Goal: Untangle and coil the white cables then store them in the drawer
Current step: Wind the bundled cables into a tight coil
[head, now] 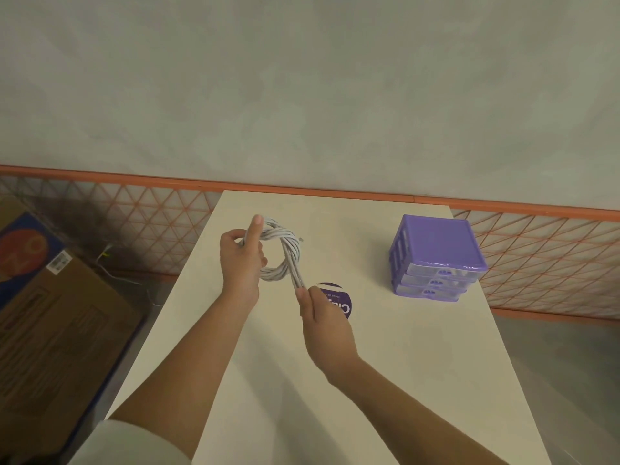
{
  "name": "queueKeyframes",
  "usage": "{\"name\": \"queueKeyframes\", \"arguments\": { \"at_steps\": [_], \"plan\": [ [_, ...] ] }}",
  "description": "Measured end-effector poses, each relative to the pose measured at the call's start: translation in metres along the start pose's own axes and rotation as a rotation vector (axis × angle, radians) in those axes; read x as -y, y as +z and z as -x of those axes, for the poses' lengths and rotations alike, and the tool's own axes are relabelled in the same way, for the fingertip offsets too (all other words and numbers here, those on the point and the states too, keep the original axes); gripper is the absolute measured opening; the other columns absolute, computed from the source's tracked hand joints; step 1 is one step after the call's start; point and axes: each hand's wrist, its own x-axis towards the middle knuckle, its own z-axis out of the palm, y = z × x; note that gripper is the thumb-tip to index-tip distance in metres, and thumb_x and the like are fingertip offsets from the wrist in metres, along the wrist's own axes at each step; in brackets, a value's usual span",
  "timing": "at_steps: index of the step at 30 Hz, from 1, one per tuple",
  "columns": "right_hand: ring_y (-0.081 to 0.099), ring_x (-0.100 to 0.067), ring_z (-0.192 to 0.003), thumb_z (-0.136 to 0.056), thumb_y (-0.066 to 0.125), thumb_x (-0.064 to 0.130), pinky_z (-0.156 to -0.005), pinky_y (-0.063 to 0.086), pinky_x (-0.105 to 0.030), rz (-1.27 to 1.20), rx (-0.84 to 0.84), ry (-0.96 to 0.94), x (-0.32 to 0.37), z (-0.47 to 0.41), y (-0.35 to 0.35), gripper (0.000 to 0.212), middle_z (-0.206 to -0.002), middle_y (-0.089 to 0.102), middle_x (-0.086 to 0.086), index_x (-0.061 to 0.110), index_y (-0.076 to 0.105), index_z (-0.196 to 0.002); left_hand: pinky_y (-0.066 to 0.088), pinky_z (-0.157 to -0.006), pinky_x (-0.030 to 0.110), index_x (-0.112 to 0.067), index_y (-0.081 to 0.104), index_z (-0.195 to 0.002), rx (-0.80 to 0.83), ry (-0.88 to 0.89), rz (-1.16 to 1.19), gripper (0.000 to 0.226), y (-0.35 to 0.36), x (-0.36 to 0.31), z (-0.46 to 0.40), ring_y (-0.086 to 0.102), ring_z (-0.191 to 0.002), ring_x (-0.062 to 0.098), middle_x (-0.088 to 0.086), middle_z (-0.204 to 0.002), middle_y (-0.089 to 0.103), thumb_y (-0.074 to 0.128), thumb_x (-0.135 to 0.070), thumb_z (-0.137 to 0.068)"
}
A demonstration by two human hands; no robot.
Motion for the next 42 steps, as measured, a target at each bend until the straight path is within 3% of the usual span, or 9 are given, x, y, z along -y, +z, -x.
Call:
{"name": "queueKeyframes", "arguments": {
  "at_steps": [4,8,14,17,20,26,34,38,42],
  "plan": [
    [0.052,-0.013,-0.058,-0.102,0.033,0.045,-0.055,0.040,-0.032,-0.009,0.029,0.098,-0.014,0.000,0.002,0.034,-0.070,0.058,0.004,0.021,0.047,-0.083,0.031,-0.050,0.026,-0.016,0.044,-0.089,0.046,0.005,0.026,0.037,-0.001,0.001,0.003,0.030,-0.045,0.010,-0.004,-0.052,0.039,0.069,-0.043,-0.085],
    [0.065,-0.011,-0.071,-0.099,0.048,0.024,-0.068,0.049,-0.026,-0.520,0.093,0.191,-0.008,-0.014,-0.009,0.007,-0.078,0.069,-0.001,0.020,0.054,-0.099,0.026,-0.051,0.028,-0.018,0.043,-0.073,0.138,-0.175,0.180,0.045,-0.003,0.007,0.010,0.026,-0.042,0.013,-0.003,-0.046,0.029,0.046,-0.059,-0.093],
    [0.058,-0.024,-0.055,-0.095,0.034,0.008,-0.060,0.055,-0.034,-0.887,0.061,0.338,0.009,-0.023,-0.016,0.014,-0.068,0.055,-0.007,0.013,0.041,-0.105,0.034,-0.048,0.023,-0.017,0.057,-0.083,0.353,-0.260,0.139,0.037,-0.006,0.011,0.014,0.028,-0.045,0.011,-0.002,-0.052,0.041,0.050,-0.051,-0.094],
    [0.039,-0.013,-0.046,-0.095,0.044,0.020,-0.043,0.037,-0.023,-0.865,0.011,0.342,0.008,-0.026,-0.020,0.008,-0.064,0.045,-0.002,0.016,0.038,-0.092,0.039,-0.049,0.023,-0.015,0.065,-0.094,0.452,-0.363,0.160,0.032,-0.010,0.005,0.010,0.037,-0.047,0.012,0.002,-0.059,0.052,0.054,-0.045,-0.094],
    [0.048,-0.012,-0.059,-0.094,0.057,0.042,-0.054,0.041,-0.024,-0.695,-0.019,0.301,0.008,-0.028,-0.025,0.028,-0.071,0.054,0.002,0.019,0.044,-0.102,0.032,-0.052,0.027,-0.017,0.064,-0.071,0.474,-0.435,0.167,0.031,-0.009,0.002,0.009,0.028,-0.045,0.014,-0.001,-0.045,0.034,0.049,-0.035,-0.090],
    [0.044,-0.003,-0.054,-0.101,0.049,0.032,-0.049,0.037,-0.013,-0.510,-0.107,0.144,0.014,-0.023,-0.018,0.019,-0.065,0.051,0.006,0.019,0.037,-0.107,0.024,-0.048,0.028,-0.016,0.043,-0.065,0.035,-0.361,-0.001,0.043,0.010,-0.001,0.019,0.023,-0.042,0.016,-0.002,-0.043,0.025,0.064,-0.050,-0.081],
    [0.042,-0.005,-0.046,-0.101,0.046,0.034,-0.046,0.032,-0.018,-0.354,-0.166,-0.026,0.017,-0.009,-0.011,0.016,-0.053,0.046,0.008,0.021,0.037,-0.100,0.029,-0.044,0.023,-0.013,0.042,-0.067,-0.163,-0.214,-0.013,0.039,0.012,0.000,0.007,0.030,-0.040,0.017,0.003,-0.051,0.037,0.075,-0.032,-0.075],
    [0.052,-0.004,-0.060,-0.100,0.045,0.042,-0.057,0.041,-0.022,-0.275,-0.105,0.081,0.005,-0.021,-0.022,0.022,-0.069,0.056,0.007,0.022,0.047,-0.109,0.023,-0.046,0.026,-0.017,0.044,-0.064,0.054,-0.375,0.045,0.038,0.004,-0.001,0.006,0.022,-0.038,0.014,-0.003,-0.042,0.026,0.073,-0.037,-0.078],
    [0.040,-0.017,-0.061,-0.102,0.040,0.043,-0.059,0.034,-0.032,-0.133,-0.006,0.153,-0.011,-0.036,-0.027,0.044,-0.062,0.046,0.003,0.008,0.053,-0.079,0.033,-0.045,0.022,-0.014,0.056,-0.070,0.449,-0.569,0.184,0.026,-0.008,-0.003,0.010,0.037,-0.040,0.011,0.001,-0.050,0.046,0.055,-0.030,-0.090]
  ]
}}
